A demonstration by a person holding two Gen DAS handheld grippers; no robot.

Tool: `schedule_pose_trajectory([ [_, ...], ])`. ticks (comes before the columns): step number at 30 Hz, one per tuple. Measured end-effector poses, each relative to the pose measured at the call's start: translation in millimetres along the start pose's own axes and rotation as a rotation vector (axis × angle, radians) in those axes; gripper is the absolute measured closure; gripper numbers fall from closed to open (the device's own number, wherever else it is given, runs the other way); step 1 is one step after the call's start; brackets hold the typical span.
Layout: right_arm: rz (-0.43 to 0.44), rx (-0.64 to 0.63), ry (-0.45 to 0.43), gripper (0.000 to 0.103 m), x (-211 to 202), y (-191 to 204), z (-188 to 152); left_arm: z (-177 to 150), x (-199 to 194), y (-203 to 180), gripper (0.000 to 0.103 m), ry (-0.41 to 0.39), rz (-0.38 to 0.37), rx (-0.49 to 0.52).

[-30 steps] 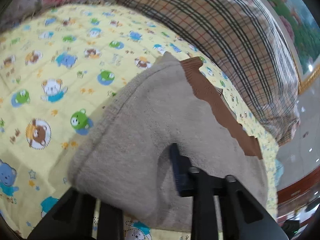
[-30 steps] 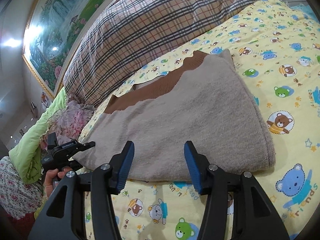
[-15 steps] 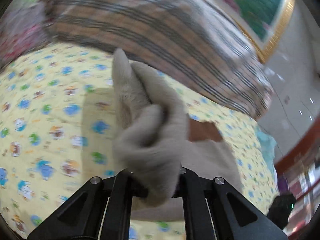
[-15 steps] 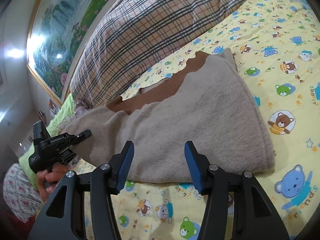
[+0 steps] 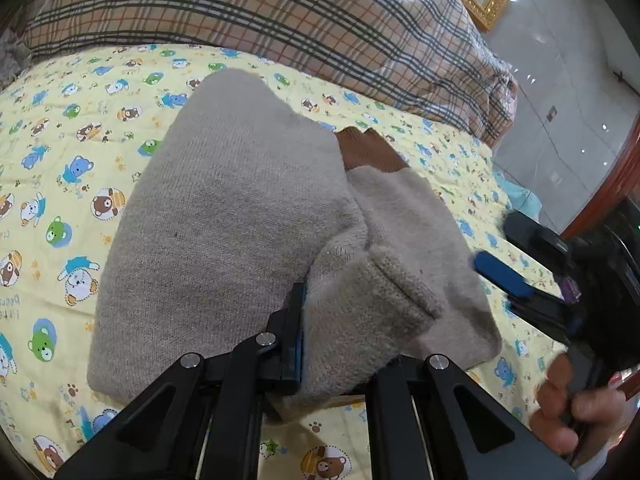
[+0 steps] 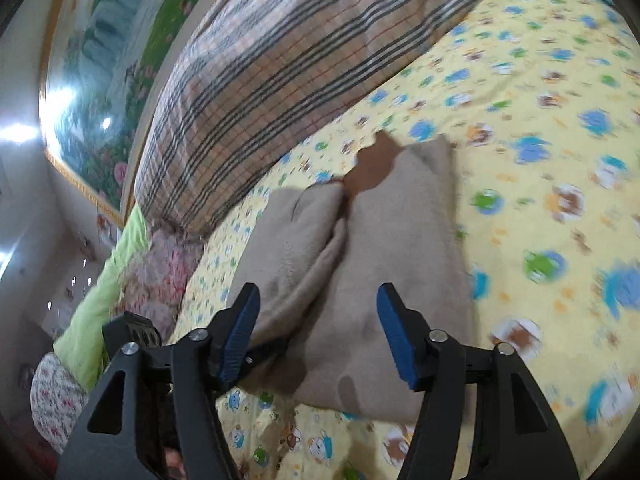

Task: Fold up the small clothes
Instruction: 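Grasp one side edge of the folded sweater with the right tool and lift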

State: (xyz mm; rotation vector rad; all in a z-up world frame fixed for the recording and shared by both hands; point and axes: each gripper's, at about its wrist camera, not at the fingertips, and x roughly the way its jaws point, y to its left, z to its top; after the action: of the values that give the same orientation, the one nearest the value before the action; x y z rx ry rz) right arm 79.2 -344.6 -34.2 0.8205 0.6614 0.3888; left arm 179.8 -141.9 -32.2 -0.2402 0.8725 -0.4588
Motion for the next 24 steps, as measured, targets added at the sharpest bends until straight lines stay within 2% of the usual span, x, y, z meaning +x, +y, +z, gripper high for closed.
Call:
schedule_pose_trajectory([
  [7,0.045,0.032,0.202,0.038,84,10,27,12,-23,5,0.097,-0.041,-0.018,-0.003],
  [9,0.036,0.044,0.241,0.038,109,13,32,11,-26,1,0.097,-0.045,-0.005,0.026],
  [12,0.045,0.051,0.252,0.039,132,16,39,7,-24,-8,0.097,-0.044,0.036,0.075],
  [13,0.035,0.035,0.258,0.056,140,19,42,7,-23,-10,0.097,-0.045,0.049,0.084],
  [14,0.016,0.015,0.269,0.068,143,22,44,8,-23,-15,0.097,-0.047,0.061,0.088],
  [15,-0.005,-0.006,0.282,0.079,145,24,46,9,-23,-18,0.097,-0.05,0.062,0.087],
  [16,-0.018,-0.025,0.286,0.087,144,27,50,11,-24,-23,0.097,-0.058,0.056,0.086],
  [20,-0.028,-0.133,0.205,0.088,102,41,81,22,-26,-58,0.096,-0.103,-0.031,0.13],
  [24,-0.075,-0.171,0.143,0.089,62,29,107,18,-7,-98,0.096,-0.108,-0.043,0.199],
])
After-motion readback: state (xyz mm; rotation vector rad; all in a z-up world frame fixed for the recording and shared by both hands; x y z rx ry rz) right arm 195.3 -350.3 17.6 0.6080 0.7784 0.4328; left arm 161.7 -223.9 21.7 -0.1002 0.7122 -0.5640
